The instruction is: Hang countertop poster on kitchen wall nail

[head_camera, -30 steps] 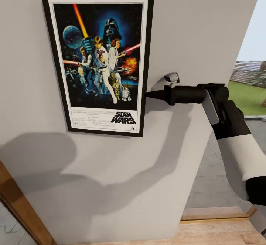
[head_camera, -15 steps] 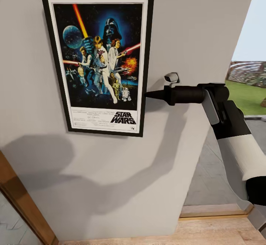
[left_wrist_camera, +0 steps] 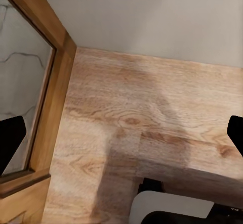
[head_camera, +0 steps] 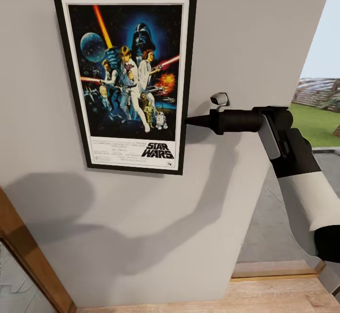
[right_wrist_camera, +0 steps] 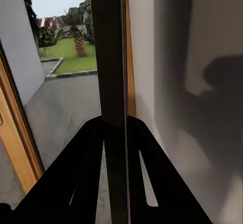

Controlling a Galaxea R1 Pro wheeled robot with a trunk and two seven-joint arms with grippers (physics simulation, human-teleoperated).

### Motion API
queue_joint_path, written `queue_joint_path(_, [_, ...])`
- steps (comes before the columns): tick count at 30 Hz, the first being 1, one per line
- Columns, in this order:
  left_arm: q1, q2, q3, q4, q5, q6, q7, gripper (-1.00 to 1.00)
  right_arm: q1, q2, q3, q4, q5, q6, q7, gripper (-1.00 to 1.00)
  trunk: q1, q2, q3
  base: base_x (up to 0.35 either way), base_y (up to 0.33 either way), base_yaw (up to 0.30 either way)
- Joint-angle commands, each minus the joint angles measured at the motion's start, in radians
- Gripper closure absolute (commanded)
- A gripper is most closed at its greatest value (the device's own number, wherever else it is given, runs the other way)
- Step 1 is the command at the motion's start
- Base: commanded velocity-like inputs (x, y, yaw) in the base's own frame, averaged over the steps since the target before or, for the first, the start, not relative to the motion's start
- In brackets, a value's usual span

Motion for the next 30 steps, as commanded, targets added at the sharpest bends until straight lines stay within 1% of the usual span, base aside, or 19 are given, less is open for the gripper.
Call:
queue_joint_path(1, [0.0,0.0,0.001,-0.001,0.0,-0.002,-0.002,-1.0,-0.001,-0.001,0.002,0.0,-0.007,0.01,0.001,1.0,0.001,-0.002,-0.002,0.0,0.093,0.0])
queue_joint_path(8, [0.0,0.0,0.001,-0.001,0.0,-0.001,-0.002,-1.0,-0.001,-0.001,0.002,0.001,-0.007,0.01,0.001,1.0,0.001,-0.002,-0.002,0.0,0.036,0.0])
queue_joint_path(15, [0.0,0.0,0.001,-0.001,0.0,-0.001,-0.002,-1.0,-0.001,-0.001,0.001,0.002,-0.007,0.01,0.001,1.0,0.001,-0.002,-0.002,0.0,0.121,0.0])
queue_joint_path(24, [0.0,0.0,0.001,-0.001,0.0,-0.001,-0.002,-1.0,-0.001,-0.001,0.001,0.002,-0.007,0.01,0.0,1.0,0.001,-0.002,-0.002,0.0,0.025,0.0])
queue_joint_path(30, [0.0,0.0,0.001,-0.001,0.0,-0.001,-0.002,-1.0,-0.001,-0.001,0.001,0.003,-0.007,0.01,-0.001,1.0,0.001,-0.002,-0.002,0.0,0.092,0.0])
